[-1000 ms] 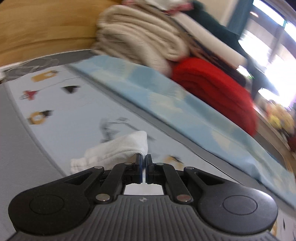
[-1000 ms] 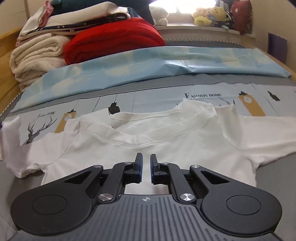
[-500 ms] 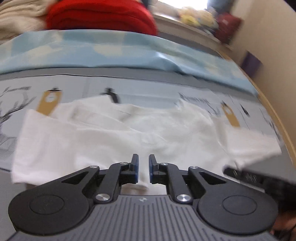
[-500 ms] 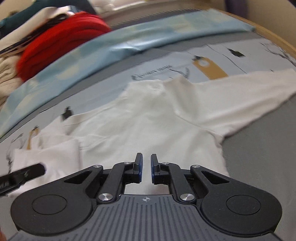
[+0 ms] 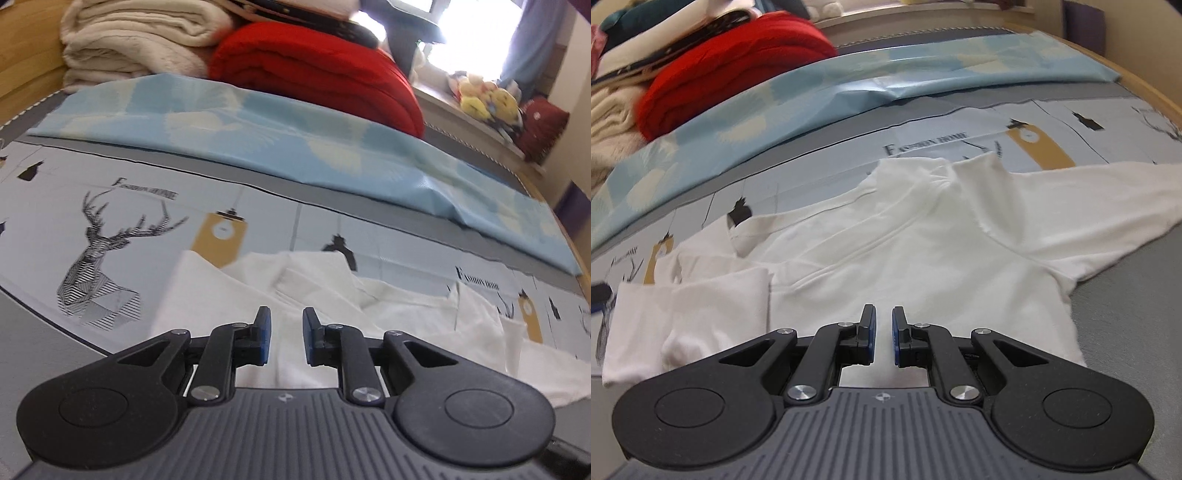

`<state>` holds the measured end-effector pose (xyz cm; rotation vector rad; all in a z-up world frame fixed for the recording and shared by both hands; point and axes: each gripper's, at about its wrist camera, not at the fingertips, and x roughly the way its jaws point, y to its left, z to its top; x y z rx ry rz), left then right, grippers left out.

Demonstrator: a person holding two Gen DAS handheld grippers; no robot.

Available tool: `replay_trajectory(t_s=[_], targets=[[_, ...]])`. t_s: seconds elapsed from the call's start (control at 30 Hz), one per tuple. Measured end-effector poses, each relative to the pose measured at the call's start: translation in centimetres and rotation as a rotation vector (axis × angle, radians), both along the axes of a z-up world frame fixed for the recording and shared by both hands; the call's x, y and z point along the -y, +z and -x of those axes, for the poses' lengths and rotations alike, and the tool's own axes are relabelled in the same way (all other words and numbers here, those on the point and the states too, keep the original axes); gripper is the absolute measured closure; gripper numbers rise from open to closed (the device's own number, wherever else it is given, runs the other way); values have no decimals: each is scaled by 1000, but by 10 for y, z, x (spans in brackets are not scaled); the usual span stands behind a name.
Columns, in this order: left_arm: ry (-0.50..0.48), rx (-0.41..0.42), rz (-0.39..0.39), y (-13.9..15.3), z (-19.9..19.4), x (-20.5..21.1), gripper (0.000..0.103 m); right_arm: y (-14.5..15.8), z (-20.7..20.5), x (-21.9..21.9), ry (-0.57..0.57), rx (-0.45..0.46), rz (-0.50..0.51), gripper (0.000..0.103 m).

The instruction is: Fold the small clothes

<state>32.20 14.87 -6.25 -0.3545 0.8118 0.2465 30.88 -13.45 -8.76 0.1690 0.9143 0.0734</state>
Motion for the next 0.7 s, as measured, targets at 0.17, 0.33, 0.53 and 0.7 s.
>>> replay_trajectory(t_s=[0.17,0.33,0.53,0.7], targets=[[17,-3,17,2,5,-19,81,-2,1,-16,39,19,43,94],[39,-5,42,2,9,-36,81,-2,4,-26,54,25,67,94],[48,7,58,7,17,-53,81,4,9,-38,74,35,86,94],[63,11,69,10,22,-64,81,13,17,-48,98,63,107,94]])
